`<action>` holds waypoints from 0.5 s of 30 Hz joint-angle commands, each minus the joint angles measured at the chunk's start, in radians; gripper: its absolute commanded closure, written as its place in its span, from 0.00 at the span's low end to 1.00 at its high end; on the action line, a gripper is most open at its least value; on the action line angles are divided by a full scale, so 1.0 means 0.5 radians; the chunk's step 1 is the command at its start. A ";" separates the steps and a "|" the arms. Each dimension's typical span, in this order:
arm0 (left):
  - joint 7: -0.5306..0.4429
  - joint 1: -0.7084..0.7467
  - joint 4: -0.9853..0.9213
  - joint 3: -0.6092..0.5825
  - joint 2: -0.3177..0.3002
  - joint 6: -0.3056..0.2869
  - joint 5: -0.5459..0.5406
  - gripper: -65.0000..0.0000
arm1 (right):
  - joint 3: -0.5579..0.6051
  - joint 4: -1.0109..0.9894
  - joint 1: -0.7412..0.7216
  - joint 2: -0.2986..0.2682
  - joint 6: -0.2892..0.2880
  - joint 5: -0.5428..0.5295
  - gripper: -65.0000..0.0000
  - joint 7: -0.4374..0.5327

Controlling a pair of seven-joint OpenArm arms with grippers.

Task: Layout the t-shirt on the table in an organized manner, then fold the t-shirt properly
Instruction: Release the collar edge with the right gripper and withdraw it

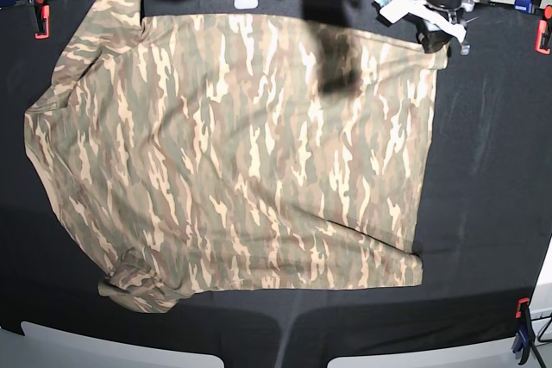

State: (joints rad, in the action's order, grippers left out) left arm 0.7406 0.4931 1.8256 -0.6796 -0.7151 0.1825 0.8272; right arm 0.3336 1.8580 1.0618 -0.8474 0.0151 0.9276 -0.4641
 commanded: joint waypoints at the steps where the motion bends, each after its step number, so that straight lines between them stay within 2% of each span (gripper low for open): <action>1: 0.005 0.005 0.028 0.007 -0.022 0.033 0.034 1.00 | 0.017 0.000 -0.002 -0.021 0.105 0.079 0.62 -0.011; 4: 0.005 0.005 0.028 0.007 -0.022 0.034 0.034 1.00 | 0.125 -0.040 -0.063 -0.022 0.279 0.199 0.62 -0.041; 6: 0.005 0.005 0.028 0.007 -0.022 0.034 0.034 1.00 | 0.216 -0.040 -0.115 -0.021 0.370 0.199 0.62 -0.069; 12: 0.007 0.005 0.028 0.007 -0.022 0.034 0.033 1.00 | 0.430 -0.043 -0.307 -0.022 0.391 0.182 0.62 -0.187; 13: 0.008 0.005 0.028 0.007 -0.022 0.034 0.033 1.00 | 0.452 -0.042 -0.328 -0.022 0.410 0.182 0.63 -0.217; 15: 0.014 0.005 0.028 0.007 -0.022 0.034 0.033 1.00 | 0.472 -0.042 -0.340 -0.022 0.442 0.182 0.75 -0.276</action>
State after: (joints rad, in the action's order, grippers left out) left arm 0.7410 0.4931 1.8256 -0.6796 -0.7151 0.1825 0.8272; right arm 0.5735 1.8259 0.8841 -0.8471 0.2096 0.9989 -0.5964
